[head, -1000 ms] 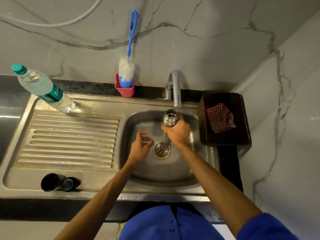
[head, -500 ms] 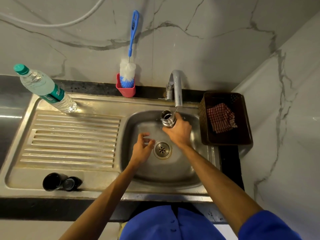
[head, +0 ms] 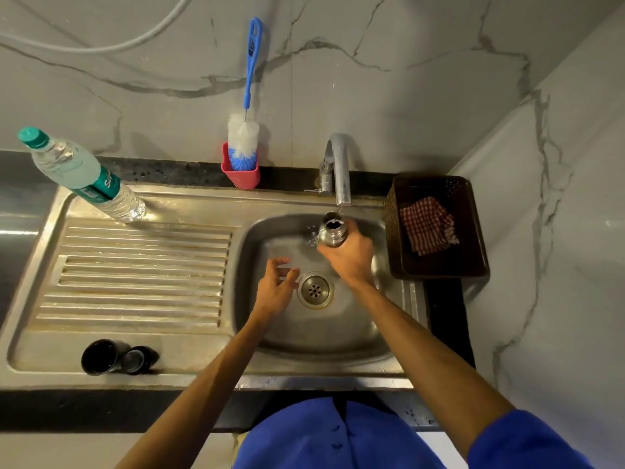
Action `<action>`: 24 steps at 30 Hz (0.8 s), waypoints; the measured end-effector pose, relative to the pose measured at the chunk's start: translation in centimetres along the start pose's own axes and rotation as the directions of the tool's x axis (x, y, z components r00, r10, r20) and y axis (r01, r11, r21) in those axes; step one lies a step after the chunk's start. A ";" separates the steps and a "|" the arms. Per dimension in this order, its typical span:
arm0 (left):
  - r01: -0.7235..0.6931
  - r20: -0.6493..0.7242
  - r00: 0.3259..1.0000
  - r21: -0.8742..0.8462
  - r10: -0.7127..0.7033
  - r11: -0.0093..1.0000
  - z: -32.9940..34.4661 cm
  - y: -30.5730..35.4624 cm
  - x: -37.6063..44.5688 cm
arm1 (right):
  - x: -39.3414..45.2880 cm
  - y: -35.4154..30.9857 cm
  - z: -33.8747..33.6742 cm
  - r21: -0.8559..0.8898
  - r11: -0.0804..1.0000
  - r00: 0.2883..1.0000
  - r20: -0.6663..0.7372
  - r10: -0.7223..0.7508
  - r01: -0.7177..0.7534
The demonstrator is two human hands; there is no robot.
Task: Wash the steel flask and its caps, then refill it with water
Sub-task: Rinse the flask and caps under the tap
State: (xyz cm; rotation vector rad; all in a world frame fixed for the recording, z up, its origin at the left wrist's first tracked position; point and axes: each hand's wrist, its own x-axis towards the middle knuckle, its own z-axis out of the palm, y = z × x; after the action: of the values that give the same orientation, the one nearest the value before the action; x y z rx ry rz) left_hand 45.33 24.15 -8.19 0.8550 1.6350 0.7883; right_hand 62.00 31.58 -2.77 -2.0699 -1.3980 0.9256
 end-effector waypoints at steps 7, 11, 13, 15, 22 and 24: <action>0.032 0.120 0.992 0.108 -0.045 0.994 1.8 0.3 0.2 | 1.2 -0.2 -0.9 0.252 0.954 0.984 -0.030 0.173 -0.160; -0.114 0.065 0.993 0.226 0.101 0.967 3.0 1.0 0.4 | 1.3 -0.1 -1.0 0.374 0.902 0.977 0.076 0.201 -0.215; -0.145 0.017 0.989 0.185 0.144 0.972 2.8 1.0 1.3 | 1.6 0.2 -1.2 0.492 0.815 0.940 0.291 0.178 -0.306; -0.170 0.109 0.982 0.131 0.156 0.977 1.9 1.2 1.9 | 2.1 0.8 -1.8 0.568 0.747 0.900 0.425 0.094 -0.346; -0.054 0.212 0.976 0.023 0.048 0.998 2.2 0.2 2.0 | 1.7 -0.4 -0.8 0.522 0.814 0.937 0.343 0.072 -0.254; -0.005 0.214 0.977 0.000 0.005 1.000 1.9 -0.1 1.8 | 1.9 -0.2 -0.7 0.543 0.782 0.898 0.438 0.045 -0.305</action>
State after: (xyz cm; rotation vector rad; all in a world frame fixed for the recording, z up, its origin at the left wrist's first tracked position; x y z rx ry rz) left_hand 46.91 25.78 -9.59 0.9127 1.4437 0.6744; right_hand 62.83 33.39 -2.67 -1.5775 -0.8939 1.7072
